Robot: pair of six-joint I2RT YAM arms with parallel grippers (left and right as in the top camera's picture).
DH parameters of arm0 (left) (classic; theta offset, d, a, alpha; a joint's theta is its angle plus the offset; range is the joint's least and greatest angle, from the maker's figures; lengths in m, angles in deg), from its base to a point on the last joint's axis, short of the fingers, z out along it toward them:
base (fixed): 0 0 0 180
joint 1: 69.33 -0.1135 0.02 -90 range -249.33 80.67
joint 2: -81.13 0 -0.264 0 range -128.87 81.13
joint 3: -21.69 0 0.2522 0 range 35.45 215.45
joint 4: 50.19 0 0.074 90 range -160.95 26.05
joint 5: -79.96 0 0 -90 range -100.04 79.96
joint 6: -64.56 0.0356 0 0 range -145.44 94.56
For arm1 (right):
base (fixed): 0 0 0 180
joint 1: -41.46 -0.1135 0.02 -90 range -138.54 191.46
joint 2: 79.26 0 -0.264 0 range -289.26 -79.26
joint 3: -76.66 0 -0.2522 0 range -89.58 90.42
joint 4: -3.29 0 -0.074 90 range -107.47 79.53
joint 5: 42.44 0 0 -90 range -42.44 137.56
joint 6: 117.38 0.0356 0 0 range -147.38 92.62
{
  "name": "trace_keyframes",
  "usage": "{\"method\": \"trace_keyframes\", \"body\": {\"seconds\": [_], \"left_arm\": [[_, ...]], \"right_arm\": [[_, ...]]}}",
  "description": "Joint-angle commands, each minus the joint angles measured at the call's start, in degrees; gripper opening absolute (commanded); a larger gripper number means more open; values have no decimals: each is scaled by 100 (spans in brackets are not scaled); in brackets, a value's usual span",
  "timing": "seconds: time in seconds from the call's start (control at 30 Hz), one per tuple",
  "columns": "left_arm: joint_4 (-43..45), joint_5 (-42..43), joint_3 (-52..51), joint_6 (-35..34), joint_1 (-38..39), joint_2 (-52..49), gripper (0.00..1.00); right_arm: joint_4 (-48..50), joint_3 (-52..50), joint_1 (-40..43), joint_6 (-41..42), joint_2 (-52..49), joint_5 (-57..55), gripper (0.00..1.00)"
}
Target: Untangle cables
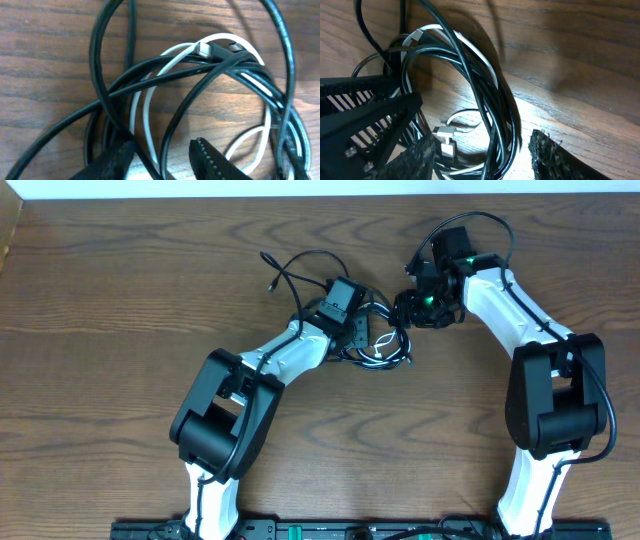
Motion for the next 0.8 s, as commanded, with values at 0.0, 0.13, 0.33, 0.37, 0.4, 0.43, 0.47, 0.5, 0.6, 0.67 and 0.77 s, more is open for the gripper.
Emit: {"method": "trace_keyframes", "body": {"seconds": [0.0, 0.13, 0.33, 0.37, 0.4, 0.43, 0.47, 0.5, 0.6, 0.67, 0.77], "left_arm": [[9, -378, 57, -7, 109, -227, 27], [9, -415, 57, -7, 133, -227, 8], [-181, -352, 57, 195, 87, 315, 8], [-256, -352, 57, 192, 72, 446, 7], [-354, -350, 59, 192, 46, 662, 7], [-463, -350, 59, 192, 13, 885, 8], [-568, -345, 59, 192, -11, 1091, 8], [-649, -330, 59, 195, -24, 1261, 7], [-793, 236, 57, 431, -39, 1840, 8], [-798, 612, 57, 428, -39, 2041, 7], [-820, 638, 57, 428, -39, 2065, 7]], "right_arm": [[-26, -4, -11, -61, 205, -114, 57], [-33, -4, -11, -59, 205, -111, 57], [-173, -4, -11, -195, 205, -107, 59], [-186, -4, -11, -214, 205, -109, 59], [-192, -4, -11, -214, 205, -107, 60], [-195, -4, -17, -214, 205, -107, 60], [-192, -4, -20, -214, 205, -107, 60], [-190, -4, -22, -214, 205, -105, 60], [-162, -4, -76, -214, 205, -107, 59], [-125, -4, -164, -293, 205, -109, 59], [-103, -4, -208, -299, 205, -181, 56]]}}
